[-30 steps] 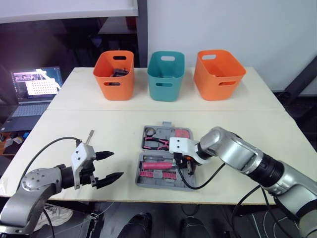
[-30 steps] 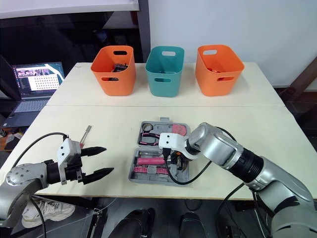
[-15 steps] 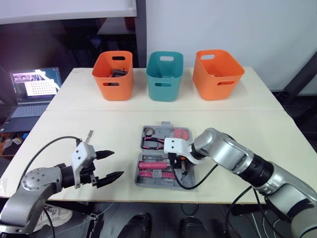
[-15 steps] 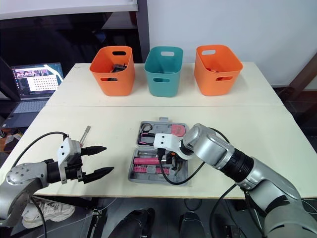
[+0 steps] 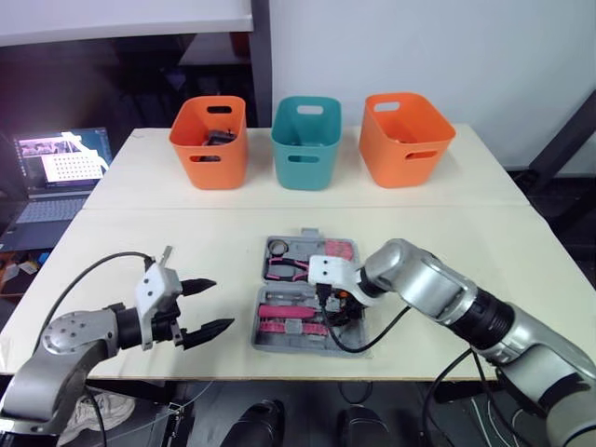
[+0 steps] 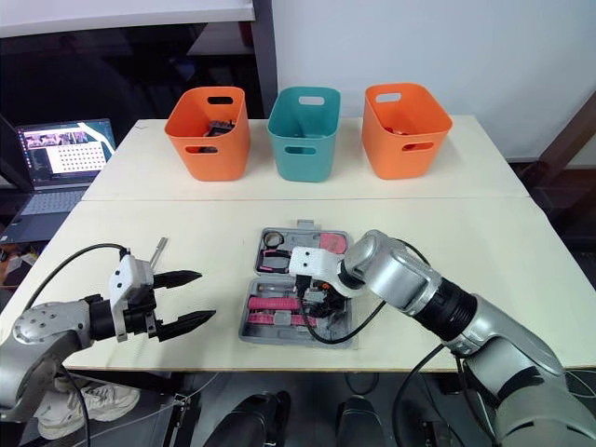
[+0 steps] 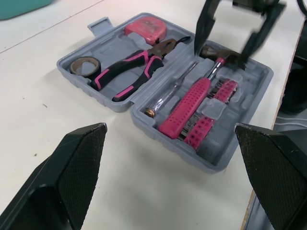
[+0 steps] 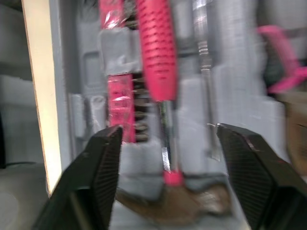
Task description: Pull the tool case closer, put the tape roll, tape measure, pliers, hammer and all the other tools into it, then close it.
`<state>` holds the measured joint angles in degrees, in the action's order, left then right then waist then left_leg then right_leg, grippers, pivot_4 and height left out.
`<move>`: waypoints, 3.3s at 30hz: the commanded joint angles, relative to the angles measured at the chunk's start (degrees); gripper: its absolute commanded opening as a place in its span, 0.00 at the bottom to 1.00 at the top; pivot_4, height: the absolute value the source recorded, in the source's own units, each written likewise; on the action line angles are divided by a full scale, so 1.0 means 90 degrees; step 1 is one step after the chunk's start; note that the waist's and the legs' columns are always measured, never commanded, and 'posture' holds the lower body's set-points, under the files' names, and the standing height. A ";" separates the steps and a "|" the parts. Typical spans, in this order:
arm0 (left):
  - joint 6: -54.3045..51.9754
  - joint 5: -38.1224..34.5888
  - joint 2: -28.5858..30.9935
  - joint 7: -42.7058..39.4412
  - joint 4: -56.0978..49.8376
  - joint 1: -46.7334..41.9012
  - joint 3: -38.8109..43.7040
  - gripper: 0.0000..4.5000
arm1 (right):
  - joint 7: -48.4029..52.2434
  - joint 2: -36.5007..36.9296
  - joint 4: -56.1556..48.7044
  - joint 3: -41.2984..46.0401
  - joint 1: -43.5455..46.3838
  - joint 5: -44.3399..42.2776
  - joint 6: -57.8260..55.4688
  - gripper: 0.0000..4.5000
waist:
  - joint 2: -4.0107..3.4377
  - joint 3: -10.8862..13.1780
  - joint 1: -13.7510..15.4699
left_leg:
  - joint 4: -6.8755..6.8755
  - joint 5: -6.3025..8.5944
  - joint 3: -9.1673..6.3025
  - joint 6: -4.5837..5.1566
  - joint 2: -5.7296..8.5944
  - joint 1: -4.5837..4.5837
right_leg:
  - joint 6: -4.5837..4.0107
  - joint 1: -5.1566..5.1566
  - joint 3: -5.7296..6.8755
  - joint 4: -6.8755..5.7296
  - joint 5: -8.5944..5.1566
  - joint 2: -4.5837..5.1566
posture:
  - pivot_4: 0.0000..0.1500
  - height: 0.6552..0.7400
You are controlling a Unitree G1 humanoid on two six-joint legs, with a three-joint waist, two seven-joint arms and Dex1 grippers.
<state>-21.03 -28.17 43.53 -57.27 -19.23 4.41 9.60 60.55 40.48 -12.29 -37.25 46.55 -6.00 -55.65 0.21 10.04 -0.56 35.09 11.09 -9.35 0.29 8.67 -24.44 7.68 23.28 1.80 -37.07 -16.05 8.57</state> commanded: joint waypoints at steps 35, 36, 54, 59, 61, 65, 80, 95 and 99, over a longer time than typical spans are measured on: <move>0.0225 0.0050 0.0175 -0.0586 0.0111 -0.0425 -0.0295 1.00 | -0.0352 -0.1478 0.2433 0.0099 -0.2020 0.0972 0.2755 0.01 | 0.0039 -0.0082 -0.0030 | -0.0041 0.0009 0.0006 -0.0035 -0.0017 0.0119 | -0.0014 -0.0095 -0.0012 0.0005 0.0000 -0.0011 | 1.00 1.00; 0.0226 0.0053 0.0177 -0.0588 0.0114 -0.0426 -0.0295 1.00 | -0.0344 -0.1469 0.2470 0.0069 -0.2037 0.1035 0.2752 0.01 | 0.0038 -0.0095 -0.0029 | -0.0044 0.0010 0.0005 -0.0037 -0.0017 0.0120 | -0.0014 -0.0094 -0.0012 0.0005 -0.0003 -0.0012 | 1.00 1.00; 0.0304 0.0067 0.0230 -0.0678 0.0485 -0.0400 -0.0189 1.00 | -0.0780 -0.1850 0.2691 0.1582 -0.2152 0.0589 0.4129 0.01 | 0.0063 -0.0280 -0.0028 | -0.0110 0.0035 0.0005 -0.0057 -0.0025 0.0230 | -0.0062 -0.0179 -0.0032 0.0006 -0.0118 -0.0004 | 1.00 1.00; 0.0432 0.0027 0.0101 -0.0561 0.0902 -0.0481 0.0101 1.00 | -0.0672 -0.1436 0.1731 0.2727 -0.2251 -0.0170 0.4002 0.39 | 0.0014 -0.0211 0.0013 | -0.0105 0.0014 0.0003 -0.0049 -0.0023 0.0125 | -0.0059 -0.0069 -0.0032 -0.0021 -0.0087 -0.0009 | 1.00 1.00; 0.0583 0.0064 0.0088 -0.0509 0.1095 -0.0488 0.0281 1.00 | -0.0605 -0.1159 0.1368 0.3160 -0.2477 -0.0428 0.3998 0.61 | 0.0018 -0.0206 0.0008 | -0.0106 0.0014 -0.0001 -0.0056 -0.0023 0.0112 | -0.0050 -0.0044 -0.0025 -0.0024 -0.0081 -0.0008 | 1.00 1.00; 0.0955 0.0065 0.0106 -0.0389 0.1785 -0.0426 0.0900 1.00 | -0.0582 -0.0582 0.0905 0.4205 -0.3226 -0.0972 0.3890 0.99 | 0.0025 -0.0186 0.0010 | -0.0108 0.0040 0.0000 -0.0047 -0.0023 0.0109 | -0.0049 -0.0072 -0.0016 -0.0005 -0.0083 -0.0005 | 1.00 1.00; 0.2269 0.0116 0.0449 -0.0262 0.4994 0.0501 0.3070 1.00 | -0.0903 -0.0005 0.1993 0.6793 -0.5594 -0.1542 0.5090 0.99 | 0.0031 -0.0167 0.0005 | -0.0091 0.0049 0.0019 -0.0037 -0.0030 0.0115 | -0.0069 -0.0083 -0.0019 0.0009 -0.0097 0.0002 | 1.00 1.00; 0.1732 -0.0192 0.0232 -0.0053 0.3703 0.0932 0.3186 1.00 | -0.0398 0.0428 0.0448 0.5645 -0.3882 -0.2735 0.2770 0.99 | 0.0023 -0.0157 -0.0019 | -0.0095 0.0050 0.0023 -0.0039 -0.0037 0.0107 | -0.0069 -0.0072 -0.0029 0.0002 -0.0099 0.0001 | 1.00 1.00; 0.1400 -0.0154 -0.0140 0.0465 0.2797 0.1285 0.3120 1.00 | 0.0097 0.0715 -0.0442 0.4691 -0.2638 -0.3356 0.1566 0.99 | 0.0016 -0.0145 -0.0030 | -0.0096 0.0051 0.0024 -0.0040 -0.0038 0.0103 | -0.0069 -0.0070 -0.0028 0.0009 -0.0099 0.0001 | 1.00 1.00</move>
<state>-7.49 -29.21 43.28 -55.44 9.50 15.02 36.93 59.27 45.68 -11.59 6.80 18.96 -32.65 -37.64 0.36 8.74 -0.83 34.22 11.55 -9.10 -0.06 8.32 -23.54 7.06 22.67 1.53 -36.97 -16.94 8.58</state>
